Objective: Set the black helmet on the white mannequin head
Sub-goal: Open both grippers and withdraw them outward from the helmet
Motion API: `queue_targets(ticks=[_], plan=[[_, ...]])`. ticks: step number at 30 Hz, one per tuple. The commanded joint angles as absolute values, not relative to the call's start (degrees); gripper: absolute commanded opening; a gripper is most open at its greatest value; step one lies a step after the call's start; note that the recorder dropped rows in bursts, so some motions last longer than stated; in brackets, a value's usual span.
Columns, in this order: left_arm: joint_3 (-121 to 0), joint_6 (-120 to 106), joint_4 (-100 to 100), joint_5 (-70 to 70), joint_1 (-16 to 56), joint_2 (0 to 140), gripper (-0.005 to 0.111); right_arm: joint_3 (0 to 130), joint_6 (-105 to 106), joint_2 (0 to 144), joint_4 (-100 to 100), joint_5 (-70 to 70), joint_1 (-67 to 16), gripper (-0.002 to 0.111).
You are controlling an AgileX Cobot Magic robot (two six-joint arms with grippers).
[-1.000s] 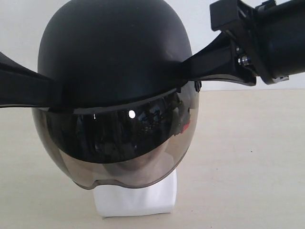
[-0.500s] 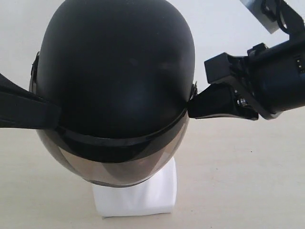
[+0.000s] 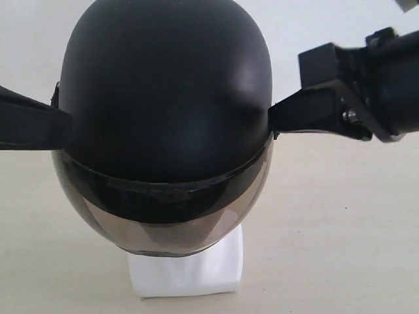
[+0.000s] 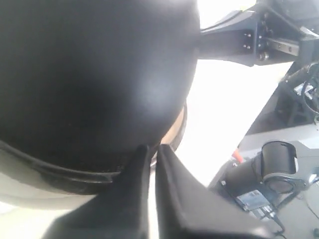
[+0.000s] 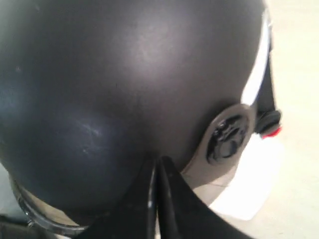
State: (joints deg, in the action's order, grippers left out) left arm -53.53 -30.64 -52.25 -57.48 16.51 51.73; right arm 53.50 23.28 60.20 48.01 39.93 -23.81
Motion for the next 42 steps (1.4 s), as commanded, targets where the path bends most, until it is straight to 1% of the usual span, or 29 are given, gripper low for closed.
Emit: queue_targets(ticks=[1,4,8,11,13,16,25,32,37,39,42], plan=[[-53.39,-28.24,-48.14,-55.46,16.59,47.19,0.004,53.32,16.34,56.94,37.10,39.46,-23.90,0.000],[-53.39,-26.53,-43.78,-55.05,16.59,45.43,0.004,53.32,14.69,56.58,34.57,40.88,-23.90,0.004],[-53.39,-22.33,-39.44,-51.99,16.59,44.33,0.004,53.32,11.92,56.58,32.16,40.30,-23.90,0.017],[-53.39,-18.25,-33.40,-50.00,16.59,44.33,0.004,53.32,4.03,56.58,23.12,39.73,-23.90,0.027],[-53.39,-13.15,-26.01,-48.22,16.59,44.33,0.004,53.32,0.00,56.69,17.13,39.73,-23.90,0.030],[-53.39,-7.22,-21.98,-48.47,16.59,44.19,0.004,53.32,-0.95,56.69,15.16,40.09,-23.90,0.030],[-53.39,-8.58,-29.17,-45.45,16.59,40.08,0.004,53.32,0.93,55.84,14.41,40.65,-23.90,0.030],[-53.39,-8.58,-29.53,-47.83,16.59,33.72,0.004,53.32,0.93,47.55,12.51,40.76,-23.90,0.030],[-53.39,-8.58,-29.52,-49.16,16.59,29.01,0.004,53.01,0.93,42.14,7.43,45.27,-23.90,0.030],[-52.99,-8.58,-29.17,-49.26,16.59,28.06,0.004,51.55,-0.40,40.72,9.40,44.98,-23.90,0.030],[-50.62,-8.58,-27.88,-47.00,16.59,28.21,0.004,48.46,-0.50,40.63,17.58,42.16,-23.90,0.029]])
